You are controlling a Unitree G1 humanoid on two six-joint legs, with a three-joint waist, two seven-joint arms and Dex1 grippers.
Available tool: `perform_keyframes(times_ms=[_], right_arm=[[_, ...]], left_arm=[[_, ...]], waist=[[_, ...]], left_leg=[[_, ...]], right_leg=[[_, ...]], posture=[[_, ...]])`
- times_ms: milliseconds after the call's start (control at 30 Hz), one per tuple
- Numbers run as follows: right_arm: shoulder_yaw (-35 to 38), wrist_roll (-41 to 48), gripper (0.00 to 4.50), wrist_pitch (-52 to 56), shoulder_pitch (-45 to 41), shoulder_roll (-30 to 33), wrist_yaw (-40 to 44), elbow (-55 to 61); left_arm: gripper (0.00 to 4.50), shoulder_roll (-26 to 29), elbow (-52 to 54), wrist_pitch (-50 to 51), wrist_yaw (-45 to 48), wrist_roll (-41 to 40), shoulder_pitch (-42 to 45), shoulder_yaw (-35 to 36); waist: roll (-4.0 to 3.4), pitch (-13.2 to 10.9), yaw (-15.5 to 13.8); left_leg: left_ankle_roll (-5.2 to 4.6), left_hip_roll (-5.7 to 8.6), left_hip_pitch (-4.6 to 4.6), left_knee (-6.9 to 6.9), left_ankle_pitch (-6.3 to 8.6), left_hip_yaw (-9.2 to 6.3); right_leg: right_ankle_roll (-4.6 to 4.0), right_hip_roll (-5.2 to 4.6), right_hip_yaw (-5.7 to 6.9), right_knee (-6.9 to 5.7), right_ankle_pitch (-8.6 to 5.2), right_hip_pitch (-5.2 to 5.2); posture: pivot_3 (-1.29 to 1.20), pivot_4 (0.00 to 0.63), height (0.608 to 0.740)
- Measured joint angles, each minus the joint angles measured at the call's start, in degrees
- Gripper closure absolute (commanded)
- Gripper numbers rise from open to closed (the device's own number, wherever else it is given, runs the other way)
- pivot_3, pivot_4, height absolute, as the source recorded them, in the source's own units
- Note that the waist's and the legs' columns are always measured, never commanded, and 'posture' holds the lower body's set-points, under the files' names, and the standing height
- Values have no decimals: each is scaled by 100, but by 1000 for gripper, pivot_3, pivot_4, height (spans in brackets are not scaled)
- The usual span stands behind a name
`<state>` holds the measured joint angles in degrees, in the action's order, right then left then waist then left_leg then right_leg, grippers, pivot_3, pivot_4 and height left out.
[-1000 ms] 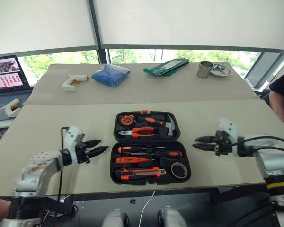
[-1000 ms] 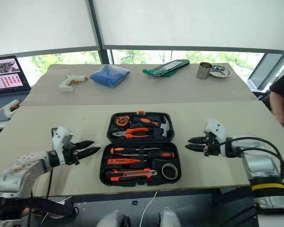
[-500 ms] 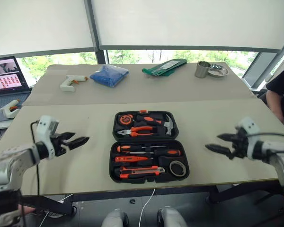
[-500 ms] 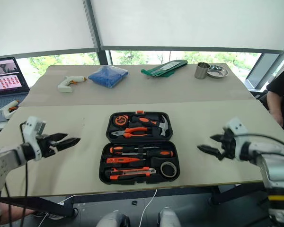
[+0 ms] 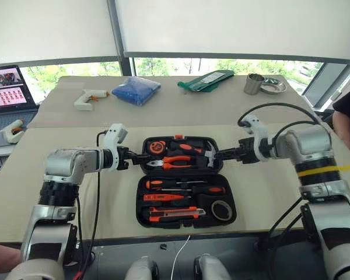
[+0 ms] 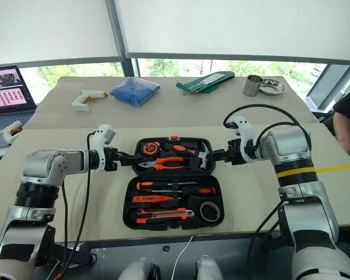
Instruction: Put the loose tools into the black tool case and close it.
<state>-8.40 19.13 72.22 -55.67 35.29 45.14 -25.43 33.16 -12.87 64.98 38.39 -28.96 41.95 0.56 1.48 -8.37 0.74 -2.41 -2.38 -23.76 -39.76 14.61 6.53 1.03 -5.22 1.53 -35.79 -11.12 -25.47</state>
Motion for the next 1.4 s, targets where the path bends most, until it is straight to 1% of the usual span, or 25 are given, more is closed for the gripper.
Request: perform_keyframes(times_ms=[33,100,133,167,200,233,267,300,333,367,433,467,500,667,767,867,900,1000,1067,1200,1233,1333,1400], right_arm=[[-13,-33,279,-53,-10,-53,-28,-120],[-42,-111,783,-131,-12,-117,-57,-320],[-47,-131,1137,-149,-12,-118,-69,-362],[-46,-160,1445,-161,-12,-117,-69,-384],[-45,-198,1925,-164,-12,-118,-77,-403],[-45,-211,2077,-165,-12,-119,-88,-426],[-33,-219,2473,-168,-12,-129,-109,-468],[-5,-213,2774,-181,-17,-196,-119,-496],[1,-215,3129,-188,-28,-237,-134,-510],[18,-206,3437,-187,-30,-250,-132,-521],[35,-206,4248,-187,-35,-289,-141,-543],[49,-206,4436,-187,-35,-300,-152,-546],[93,-205,4495,-184,-37,-303,-159,-564],[435,-204,4495,-264,3,-436,-340,-669],[693,-205,4495,-998,259,-541,-394,-578],[729,-270,4495,-2135,620,-560,-275,-258],[733,-313,4495,-2594,769,-531,-180,-70],[735,-462,4495,-3565,1104,-472,-87,358],[713,-632,4495,-4431,1458,-405,-52,605],[592,-1147,4495,-6735,2373,-253,-49,877],[578,-1226,4495,-7088,2480,-221,-80,890],[413,-1898,4495,-8623,2851,-12,-525,809],[246,-2501,4495,-9658,3020,198,-1043,595]], left_arm=[[0,-15,-14,10,-7,8,6,-13],[521,-40,-34,29,-18,20,6,-26],[735,-58,-37,35,-25,23,6,-26],[1114,-91,-44,57,-43,22,5,-9],[1665,-150,-46,106,-70,18,6,23],[1814,-185,-48,131,-79,17,5,26],[2218,-225,-58,154,-94,18,1,23],[2506,-253,-72,159,-114,28,-5,12],[2935,-269,-73,159,-136,47,-4,10],[3246,-268,-73,159,-143,52,-4,18],[4125,-271,-73,169,-160,62,-10,24],[4324,-272,-73,171,-167,61,-9,47],[4448,-279,-74,186,-168,56,-9,72],[4448,-405,-95,144,-279,59,-57,250],[4448,-606,-104,-280,-317,55,-251,550],[4448,-737,-99,-1192,-116,64,-551,741],[4448,-747,-71,-1698,78,85,-713,786],[4448,-810,-38,-2809,372,226,-1010,807],[4448,-895,-36,-3609,555,314,-1228,814],[4448,-938,-13,-5404,1127,558,-1836,791],[4448,-939,-8,-5673,1210,609,-1923,791],[4448,-941,21,-6767,1657,706,-2321,773],[4448,-935,-1,-7502,1902,836,-2552,728]], waist=[[0,0,1],[0,0,0],[0,0,-5],[0,0,-6],[0,0,-5],[0,0,-4],[0,0,0],[0,0,5],[0,0,6],[0,0,5],[0,0,-9],[0,0,-11],[0,0,-14],[0,0,-7],[1,-1,-2],[2,-2,9],[2,-2,9],[2,-2,12],[2,-2,2],[2,-2,-3],[2,-2,-3],[2,-2,4],[2,-2,5]], left_leg=[[-1,2,-1,0,1,0],[-4,8,-3,0,2,-1],[-4,12,-4,0,2,-2],[-5,13,-3,-1,3,-4],[-7,14,-3,-3,4,-5],[-8,17,-3,-3,5,-6],[-9,20,-2,-3,5,-7],[-9,21,1,-4,5,-7],[-9,23,3,-4,5,-8],[-8,24,11,-4,5,-9],[-9,31,34,-7,2,-18],[-11,35,38,-7,-2,-20],[-16,40,44,-7,-7,-23],[-22,44,46,-7,-19,-26],[-19,45,42,-6,-21,-24],[-17,46,23,-4,-23,-19],[-15,46,12,-1,-23,-16],[-12,45,-12,2,-25,-7],[-11,44,-22,3,-25,-6],[3,46,-53,2,-33,3],[1,47,-52,2,-32,7],[-18,47,-49,-1,-21,14],[-39,47,-39,-1,-8,18]], right_leg=[[3,-2,-1,1,0,-1],[8,-7,-1,1,-1,-1],[10,-9,1,1,-1,-1],[11,-10,1,0,-1,1],[12,-11,2,0,0,3],[14,-14,1,0,1,3],[15,-17,1,0,2,3],[15,-17,0,2,2,3],[15,-18,-1,2,2,4],[15,-20,-1,4,2,9],[15,-22,-2,2,2,33],[15,-22,-6,1,2,38],[16,-22,-13,1,2,45],[21,-23,-42,-3,6,44],[23,-22,-49,-6,8,37],[24,-18,-56,-7,9,12],[24,-17,-56,-8,9,1],[23,-16,-59,-7,10,-31],[24,-16,-57,-4,9,-38],[33,-18,-58,-1,14,-61],[36,-19,-59,2,13,-60],[43,-25,-66,30,14,-57],[45,-26,-67,39,15,-48]], posture=[[0,150,740],[0,150,740],[0,150,740],[0,150,740],[0,150,740],[0,150,740],[0,150,740],[0,150,740],[0,150,740],[0,150,740],[0,150,740],[0,150,740],[0,150,740],[0,150,740],[0,150,740],[0,150,740],[0,150,740],[0,150,740],[0,150,740],[0,150,740],[0,150,740],[0,150,740],[0,150,740]])
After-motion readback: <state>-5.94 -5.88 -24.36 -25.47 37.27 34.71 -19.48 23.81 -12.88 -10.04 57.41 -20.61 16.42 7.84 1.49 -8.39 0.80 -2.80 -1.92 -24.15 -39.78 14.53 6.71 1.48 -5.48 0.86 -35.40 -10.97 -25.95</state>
